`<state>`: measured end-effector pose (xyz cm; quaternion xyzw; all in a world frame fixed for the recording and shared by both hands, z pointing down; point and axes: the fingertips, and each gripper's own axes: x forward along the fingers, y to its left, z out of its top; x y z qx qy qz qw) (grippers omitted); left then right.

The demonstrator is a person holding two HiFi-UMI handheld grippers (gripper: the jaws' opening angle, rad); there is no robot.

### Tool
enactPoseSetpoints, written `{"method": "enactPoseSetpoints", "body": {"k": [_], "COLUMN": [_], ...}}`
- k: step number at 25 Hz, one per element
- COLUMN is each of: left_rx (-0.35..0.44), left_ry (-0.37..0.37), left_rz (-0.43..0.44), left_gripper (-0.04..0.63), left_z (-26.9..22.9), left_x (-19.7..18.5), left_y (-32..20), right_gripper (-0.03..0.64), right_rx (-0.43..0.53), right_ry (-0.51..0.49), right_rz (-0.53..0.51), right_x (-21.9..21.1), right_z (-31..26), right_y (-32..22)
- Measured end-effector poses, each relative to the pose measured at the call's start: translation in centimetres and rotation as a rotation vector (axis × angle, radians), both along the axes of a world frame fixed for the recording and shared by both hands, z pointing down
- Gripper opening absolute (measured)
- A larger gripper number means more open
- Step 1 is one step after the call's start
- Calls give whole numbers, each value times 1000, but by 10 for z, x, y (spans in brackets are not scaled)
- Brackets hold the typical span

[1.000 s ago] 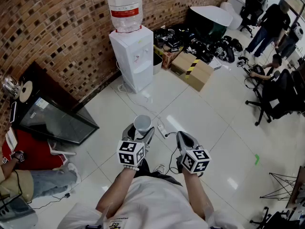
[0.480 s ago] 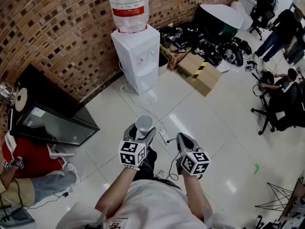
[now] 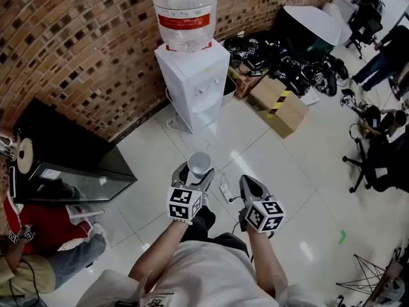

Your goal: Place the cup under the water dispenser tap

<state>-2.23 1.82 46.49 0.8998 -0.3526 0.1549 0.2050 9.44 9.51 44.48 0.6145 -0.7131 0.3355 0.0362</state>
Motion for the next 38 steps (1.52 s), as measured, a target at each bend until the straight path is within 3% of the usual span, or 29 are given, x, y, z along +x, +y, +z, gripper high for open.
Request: {"method": "enactPoseSetpoints", "body": {"k": [17, 29, 38], "left_rx": [56, 10, 105], "left_ry": [-38, -91, -80], "left_rz": [-38, -170, -277], "left_gripper": [334, 334, 334], "left_z": [90, 255, 349], "left_x": [20, 56, 98], "left_y": [-124, -236, -337], "right_gripper": [0, 0, 0], "right_rx": [-6, -35, -49], "right_ry": [48, 38, 50], "right_rz": [-54, -195, -242], "right_x": [14, 50, 90], "right_z": [46, 161, 241], "right_y": [-121, -214, -278]}}
